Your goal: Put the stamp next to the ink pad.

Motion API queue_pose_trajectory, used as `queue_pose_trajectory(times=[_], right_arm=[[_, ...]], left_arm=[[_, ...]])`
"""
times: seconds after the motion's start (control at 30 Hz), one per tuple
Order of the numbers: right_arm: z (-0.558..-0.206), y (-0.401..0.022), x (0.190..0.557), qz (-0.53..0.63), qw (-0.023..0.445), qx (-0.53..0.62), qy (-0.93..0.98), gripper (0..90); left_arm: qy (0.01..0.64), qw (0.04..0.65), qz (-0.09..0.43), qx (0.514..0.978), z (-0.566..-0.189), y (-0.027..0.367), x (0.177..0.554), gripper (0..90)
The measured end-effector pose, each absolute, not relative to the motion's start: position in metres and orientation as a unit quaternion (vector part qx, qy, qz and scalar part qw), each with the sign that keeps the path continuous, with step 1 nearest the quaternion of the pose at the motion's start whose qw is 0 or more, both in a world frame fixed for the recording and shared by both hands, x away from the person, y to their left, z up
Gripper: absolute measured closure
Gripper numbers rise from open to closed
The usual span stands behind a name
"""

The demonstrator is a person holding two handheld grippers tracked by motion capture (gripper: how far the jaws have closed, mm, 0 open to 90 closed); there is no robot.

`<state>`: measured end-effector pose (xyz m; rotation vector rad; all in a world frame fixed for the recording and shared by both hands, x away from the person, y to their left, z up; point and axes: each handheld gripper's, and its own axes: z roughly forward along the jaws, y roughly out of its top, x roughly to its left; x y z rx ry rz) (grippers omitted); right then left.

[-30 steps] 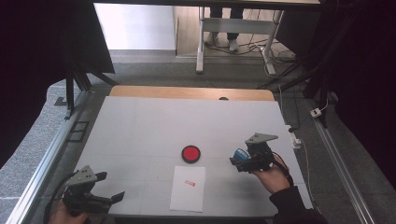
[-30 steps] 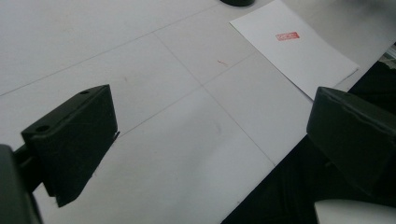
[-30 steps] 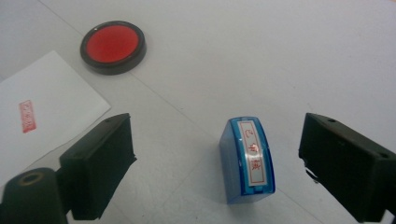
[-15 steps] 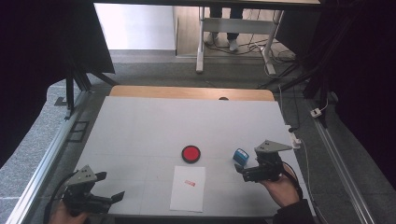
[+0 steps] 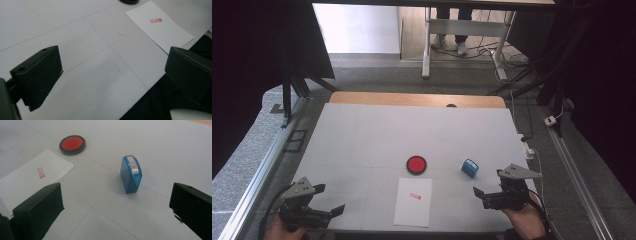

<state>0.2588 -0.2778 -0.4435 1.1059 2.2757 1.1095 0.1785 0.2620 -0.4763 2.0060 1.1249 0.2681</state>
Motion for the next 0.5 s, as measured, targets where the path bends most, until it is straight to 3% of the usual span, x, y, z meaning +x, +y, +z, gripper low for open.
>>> queue_pose_trajectory(times=[0.5], right_arm=[[-0.455, -0.292, 0.237, 0.373, 0.168, 0.422, 0.809, 0.0]], left_arm=[[0.451, 0.401, 0.103, 0.791, -0.476, 0.263, 0.179, 1.0]])
